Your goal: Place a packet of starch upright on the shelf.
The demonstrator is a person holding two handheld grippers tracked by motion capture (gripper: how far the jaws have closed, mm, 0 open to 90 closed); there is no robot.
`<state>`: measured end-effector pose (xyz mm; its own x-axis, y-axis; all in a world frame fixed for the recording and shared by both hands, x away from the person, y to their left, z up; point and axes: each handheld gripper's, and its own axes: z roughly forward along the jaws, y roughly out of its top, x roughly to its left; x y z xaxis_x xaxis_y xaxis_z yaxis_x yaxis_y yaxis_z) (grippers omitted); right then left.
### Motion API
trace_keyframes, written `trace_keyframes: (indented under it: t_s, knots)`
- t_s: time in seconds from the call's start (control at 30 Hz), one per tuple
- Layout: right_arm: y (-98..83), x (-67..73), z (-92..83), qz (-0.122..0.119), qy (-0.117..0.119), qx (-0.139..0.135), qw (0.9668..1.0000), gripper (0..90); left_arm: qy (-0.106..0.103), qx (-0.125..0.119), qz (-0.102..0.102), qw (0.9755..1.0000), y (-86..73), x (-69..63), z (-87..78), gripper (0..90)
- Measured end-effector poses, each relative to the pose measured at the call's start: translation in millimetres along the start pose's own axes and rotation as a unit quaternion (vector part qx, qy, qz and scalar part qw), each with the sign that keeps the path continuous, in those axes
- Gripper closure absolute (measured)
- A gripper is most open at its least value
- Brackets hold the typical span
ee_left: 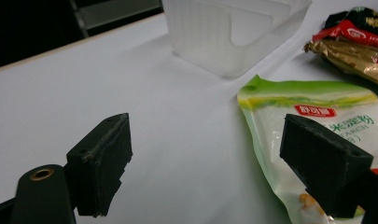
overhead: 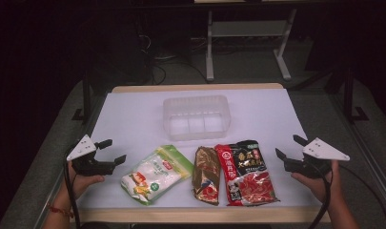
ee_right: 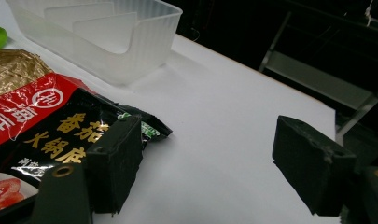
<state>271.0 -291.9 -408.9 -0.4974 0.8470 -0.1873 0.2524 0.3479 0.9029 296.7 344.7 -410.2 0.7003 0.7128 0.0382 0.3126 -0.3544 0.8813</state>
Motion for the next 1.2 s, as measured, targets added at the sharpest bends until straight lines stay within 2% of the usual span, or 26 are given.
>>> trace_keyframes:
  t_s: [0.1, 0.13, 0.23, 0.33, 0.4, 0.5, 0.53, 0.6, 0.67, 0.73, 0.8, 0.83, 0.87, 0.93, 1.03, 1.07, 1.13, 1.17, 1.2]
  knots:
    - [0.0, -0.4, 3.4, 0.005, 0.009, 0.004, 0.9999, 23.0, -0.006, 0.004, 0.001, 1.0, -0.8, -2.6, 2.7, 16.2]
    - [0.4, 0.5, 6.0, 0.014, 0.013, 0.008, 0.9998, 22.4, -0.013, 0.01, 0.003, 0.9999, -0.8, -3.5, 3.8, 16.2]
    - [1.1, 2.1, 7.9, 0.011, 0.016, 0.015, 0.9997, 22.6, -0.036, 0.021, 0.008, 0.9991, -0.3, -7.6, 6.8, 16.2]
    - [2.3, 3.1, 9.7, 0.019, 0.022, 0.016, 0.9994, 22.7, -0.059, 0.04, 0.013, 0.9974, 1.3, -11.3, 10.0, 16.2]
    - [1.7, 4.6, 10.6, 0.017, 0.026, 0.022, 0.9993, 22.6, -0.062, 0.054, 0.018, 0.9965, 4.5, -14.1, 12.5, 16.2]
    - [2.0, 5.9, 12.4, 0.015, 0.029, 0.026, 0.9991, 22.6, -0.078, 0.065, 0.025, 0.9945, 10.6, -19.6, 17.9, 16.2]
    - [2.2, 6.9, 14.9, 0.015, 0.037, 0.027, 0.9989, 22.6, -0.081, 0.072, 0.028, 0.9937, 12.8, -21.2, 21.0, 16.2]
    - [1.8, 8.5, 17.4, 0.011, 0.04, 0.033, 0.9986, 22.6, -0.091, 0.09, 0.037, 0.9911, 19.1, -24.3, 32.3, 16.2]
    - [1.2, 9.6, 18.9, 0.008, 0.042, 0.038, 0.9983, 22.6, -0.093, 0.093, 0.038, 0.9906, 20.8, -25.0, 35.3, 16.2]
    - [0.3, 12.3, 21.2, 0.002, 0.05, 0.046, 0.9977, 22.7, -0.107, 0.101, 0.035, 0.9885, 25.7, -25.5, 45.2, 16.2]
    - [0.2, 14.1, 22.1, 0.001, 0.052, 0.049, 0.9975, 22.6, -0.118, 0.121, 0.039, 0.9848, 30.1, -26.9, 59.6, 16.2]
    - [0.2, 14.1, 22.1, 0.001, 0.052, 0.049, 0.9975, 22.6, -0.118, 0.121, 0.039, 0.9848, 30.1, -26.9, 59.6, 16.2]
    - [0.1, 14.7, 22.5, -0.001, 0.054, 0.049, 0.9974, 22.7, -0.125, 0.129, 0.043, 0.9828, 31.6, -27.8, 65.9, 16.2]
    - [-0.3, 16.3, 23.4, -0.005, 0.056, 0.052, 0.9971, 22.6, -0.131, 0.139, 0.045, 0.9806, 34.0, -28.5, 75.0, 16.2]
    - [-1.3, 18.5, 24.9, -0.009, 0.06, 0.059, 0.9964, 22.6, -0.142, 0.165, 0.045, 0.9749, 37.3, -27.7, 94.7, 16.2]
    - [-1.3, 18.5, 24.9, -0.009, 0.06, 0.059, 0.9964, 22.6, -0.142, 0.165, 0.045, 0.9749, 37.3, -27.7, 94.7, 16.2]
    - [-2.3, 19.6, 26.0, -0.01, 0.066, 0.065, 0.9957, 22.6, -0.148, 0.18, 0.044, 0.9714, 36.9, -28.0, 105.9, 16.2]
    - [-2.6, 19.6, 26.3, -0.013, 0.066, 0.065, 0.9956, 22.6, -0.151, 0.199, 0.047, 0.967, 35.8, -28.6, 113.6, 16.1]
    - [-2.9, 19.8, 26.4, -0.012, 0.067, 0.066, 0.9955, 22.6, -0.151, 0.199, 0.047, 0.967, 35.8, -28.6, 113.6, 15.9]
